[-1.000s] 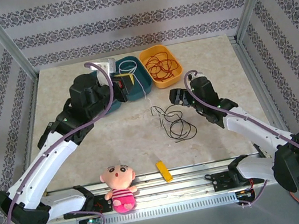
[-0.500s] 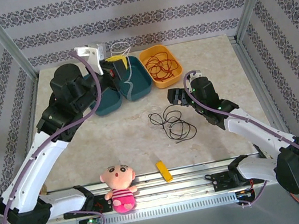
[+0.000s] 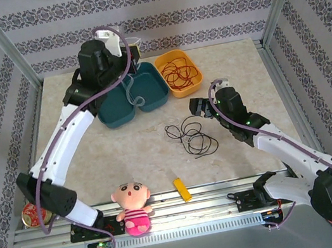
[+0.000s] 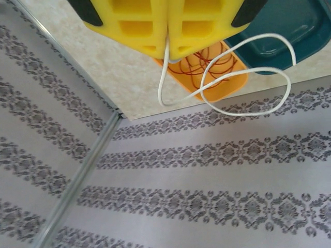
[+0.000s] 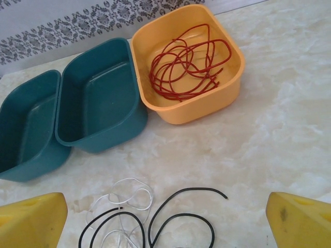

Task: Untangle the cables

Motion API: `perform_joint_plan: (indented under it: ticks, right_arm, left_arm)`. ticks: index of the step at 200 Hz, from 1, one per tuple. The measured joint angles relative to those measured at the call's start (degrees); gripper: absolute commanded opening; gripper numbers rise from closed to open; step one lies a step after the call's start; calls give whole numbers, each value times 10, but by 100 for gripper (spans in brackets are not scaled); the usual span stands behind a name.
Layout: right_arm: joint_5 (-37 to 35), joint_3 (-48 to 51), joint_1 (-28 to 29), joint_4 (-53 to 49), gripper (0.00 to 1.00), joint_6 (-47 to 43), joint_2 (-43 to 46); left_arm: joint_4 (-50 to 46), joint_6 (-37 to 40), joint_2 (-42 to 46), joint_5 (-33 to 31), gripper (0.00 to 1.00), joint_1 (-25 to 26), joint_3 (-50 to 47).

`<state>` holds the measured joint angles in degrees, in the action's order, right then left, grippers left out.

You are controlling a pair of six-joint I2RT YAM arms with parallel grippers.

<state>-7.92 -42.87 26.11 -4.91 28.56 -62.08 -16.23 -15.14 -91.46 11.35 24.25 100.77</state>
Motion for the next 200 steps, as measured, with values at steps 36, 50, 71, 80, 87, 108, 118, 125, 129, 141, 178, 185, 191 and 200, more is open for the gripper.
perform_joint_plan:
  ticks: [36, 50, 71, 80, 87, 108, 118, 125, 129, 141, 178, 185, 191, 200]
  right_arm:
    - [-13, 3, -1, -10, 98, 6, 5]
    - [-17, 3, -1, -11, 98, 11, 6]
    - [-19, 3, -5, -14, 98, 15, 6]
    - [-22, 3, -5, -18, 98, 17, 6]
    - [-24, 3, -5, -22, 98, 18, 6]
    - [-33, 3, -5, -35, 98, 27, 9]
    - [-35, 3, -6, -38, 98, 30, 14]
    - [-37, 3, -9, -40, 98, 31, 19]
    - [-37, 3, -9, -40, 98, 32, 22]
    - [-43, 3, -11, -42, 98, 33, 31]
    - [-54, 11, -13, -57, 98, 35, 49]
    - [-54, 13, -13, -61, 98, 35, 50]
    - [-56, 14, -13, -64, 98, 35, 51]
    - [-57, 15, -13, -68, 98, 35, 52]
  left_arm:
    - [4, 9, -52, 2, 0, -29, 16]
    - [6, 14, -68, 0, 0, -37, 18]
    - [12, 20, -92, 0, 0, -49, 19]
    - [17, 24, -104, 0, 0, -52, 20]
    - [18, 26, -113, 0, 0, -53, 22]
    - [21, 31, -145, 0, 0, -56, 31]
    - [21, 32, -159, 1, 0, -56, 35]
    - [21, 32, -168, 1, 0, -56, 37]
    - [21, 32, -173, 1, 0, -56, 37]
    - [21, 32, -187, 2, 0, -56, 39]
    - [21, 32, -223, 6, 0, -56, 50]
    - [21, 32, -229, 7, 0, -56, 54]
    - [21, 32, -234, 7, 0, -56, 57]
    - [20, 31, -240, 7, 0, -56, 61]
